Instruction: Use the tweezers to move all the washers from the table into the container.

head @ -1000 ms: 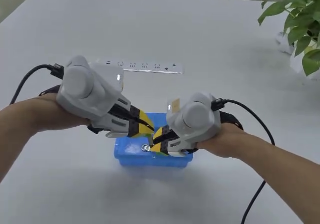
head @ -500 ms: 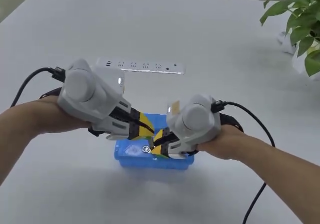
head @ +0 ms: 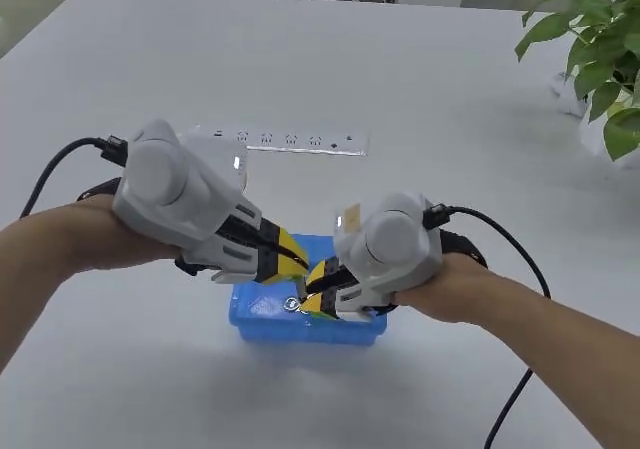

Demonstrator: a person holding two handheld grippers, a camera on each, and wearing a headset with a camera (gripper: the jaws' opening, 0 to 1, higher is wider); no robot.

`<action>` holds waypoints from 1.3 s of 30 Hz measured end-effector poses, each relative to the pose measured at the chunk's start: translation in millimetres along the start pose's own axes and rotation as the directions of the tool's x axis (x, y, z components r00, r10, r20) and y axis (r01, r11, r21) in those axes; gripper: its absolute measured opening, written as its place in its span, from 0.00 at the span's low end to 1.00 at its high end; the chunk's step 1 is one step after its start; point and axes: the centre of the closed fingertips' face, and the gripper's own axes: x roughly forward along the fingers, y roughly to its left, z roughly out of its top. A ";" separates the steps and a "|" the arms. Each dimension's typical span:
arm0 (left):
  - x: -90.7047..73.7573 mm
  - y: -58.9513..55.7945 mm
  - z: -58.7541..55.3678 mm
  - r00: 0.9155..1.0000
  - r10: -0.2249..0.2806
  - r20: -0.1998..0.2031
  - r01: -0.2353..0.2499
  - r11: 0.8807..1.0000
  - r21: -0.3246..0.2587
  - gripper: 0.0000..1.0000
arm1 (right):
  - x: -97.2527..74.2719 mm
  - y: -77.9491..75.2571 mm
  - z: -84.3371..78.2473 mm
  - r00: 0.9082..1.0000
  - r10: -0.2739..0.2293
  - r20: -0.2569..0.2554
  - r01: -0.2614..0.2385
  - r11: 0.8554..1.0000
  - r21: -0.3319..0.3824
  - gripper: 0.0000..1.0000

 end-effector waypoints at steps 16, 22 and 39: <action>-26.0 -10.4 24.6 1.000 0.017 0.017 -0.018 1.000 0.023 0.05 | -19.9 8.7 21.8 0.999 -0.036 0.036 0.037 0.999 -0.032 0.14; -34.7 -18.3 33.9 0.999 0.021 0.034 -0.022 0.999 0.029 0.05 | -30.1 15.4 32.0 0.997 -0.041 0.069 0.045 0.997 -0.061 0.13; -45.3 -35.4 34.7 0.999 0.034 0.007 -0.034 0.998 0.047 0.05 | -47.3 31.1 32.6 0.996 -0.069 0.053 0.073 0.994 -0.082 0.08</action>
